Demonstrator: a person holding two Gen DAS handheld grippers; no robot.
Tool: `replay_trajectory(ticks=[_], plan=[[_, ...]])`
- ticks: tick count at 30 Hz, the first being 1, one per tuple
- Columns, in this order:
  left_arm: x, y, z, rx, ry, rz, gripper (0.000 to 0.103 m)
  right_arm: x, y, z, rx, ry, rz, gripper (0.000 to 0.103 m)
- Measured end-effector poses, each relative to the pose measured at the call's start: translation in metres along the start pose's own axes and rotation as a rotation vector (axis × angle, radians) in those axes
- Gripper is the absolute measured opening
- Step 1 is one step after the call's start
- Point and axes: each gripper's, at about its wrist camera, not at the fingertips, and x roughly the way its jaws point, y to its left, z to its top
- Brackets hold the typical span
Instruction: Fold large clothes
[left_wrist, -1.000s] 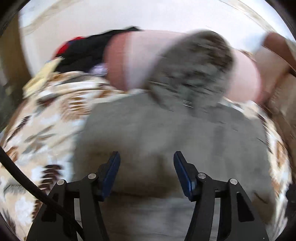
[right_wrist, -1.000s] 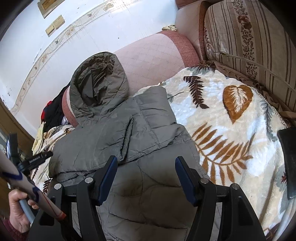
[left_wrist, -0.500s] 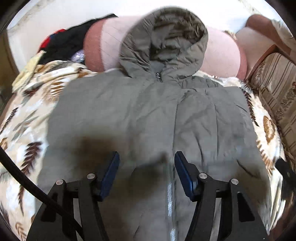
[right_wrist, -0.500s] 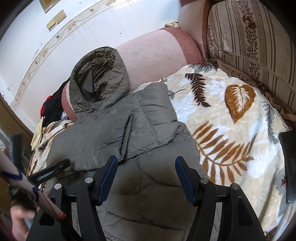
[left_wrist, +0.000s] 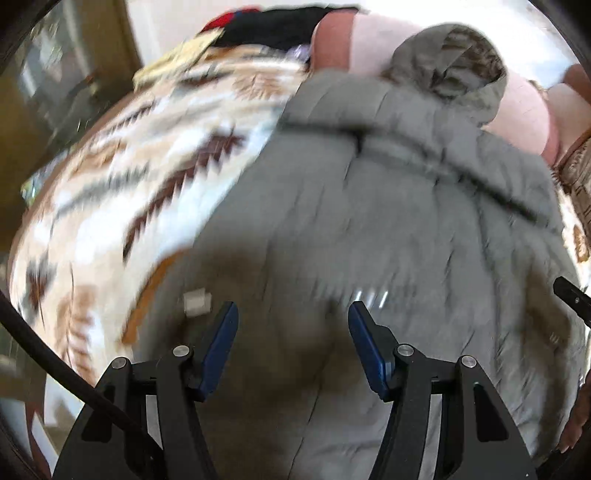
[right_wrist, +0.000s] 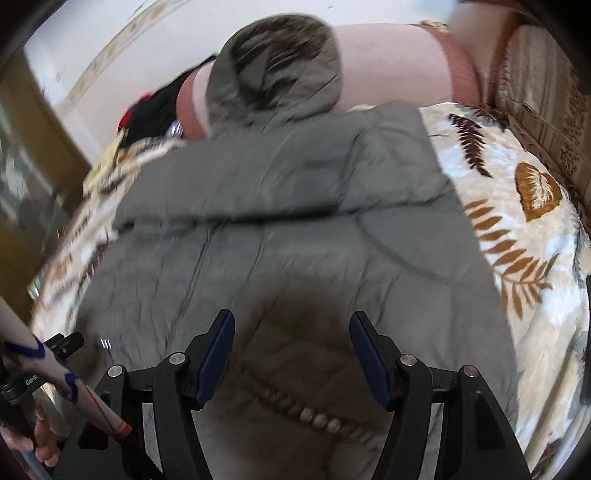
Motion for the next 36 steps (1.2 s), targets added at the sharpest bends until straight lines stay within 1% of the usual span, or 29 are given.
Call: replay_trajectory(ticks=[2,4,5,7,8,11,16,18,23,26,29,33,36], plan=[[0.009,0.0,-0.017,-0.011,0.04,0.012,0.061,0.007,0.009,-0.013,-0.048,0.038,-0.023,0.069],[0.002,-0.011,-0.026,0.026,0.012,0.038,0.061,0.012,0.01,-0.025,-0.053,0.071,-0.024,0.069],[-0.005,-0.016,-0.028,0.035,-0.003,0.027,0.061,0.012,0.009,-0.031,-0.051,0.083,-0.03,0.069],[-0.022,-0.026,-0.03,0.043,-0.031,-0.026,0.061,0.001,0.006,-0.038,-0.05,0.053,-0.013,0.069],[-0.032,-0.032,-0.03,0.059,-0.059,-0.032,0.061,-0.006,0.005,-0.04,-0.052,0.036,-0.002,0.069],[-0.07,-0.057,-0.027,0.124,-0.183,-0.017,0.061,-0.031,-0.002,-0.042,-0.035,-0.032,-0.002,0.069],[-0.138,-0.091,-0.026,0.18,-0.364,-0.048,0.062,-0.066,-0.027,-0.047,0.032,-0.12,-0.02,0.069],[-0.165,-0.105,-0.029,0.198,-0.438,-0.058,0.062,-0.073,-0.038,-0.049,0.056,-0.135,-0.031,0.069],[-0.213,-0.129,-0.035,0.23,-0.565,-0.092,0.062,-0.078,-0.054,-0.051,0.095,-0.139,-0.049,0.069],[-0.227,-0.137,-0.042,0.254,-0.604,-0.097,0.064,-0.081,-0.057,-0.053,0.089,-0.142,-0.053,0.069],[-0.231,-0.142,-0.048,0.277,-0.629,-0.082,0.065,-0.082,-0.057,-0.055,0.082,-0.146,-0.052,0.07],[-0.229,-0.14,-0.05,0.271,-0.616,-0.076,0.065,-0.077,-0.053,-0.059,0.065,-0.131,-0.049,0.07],[-0.225,-0.136,-0.049,0.257,-0.601,-0.073,0.065,-0.071,-0.043,-0.063,0.027,-0.113,-0.052,0.07]])
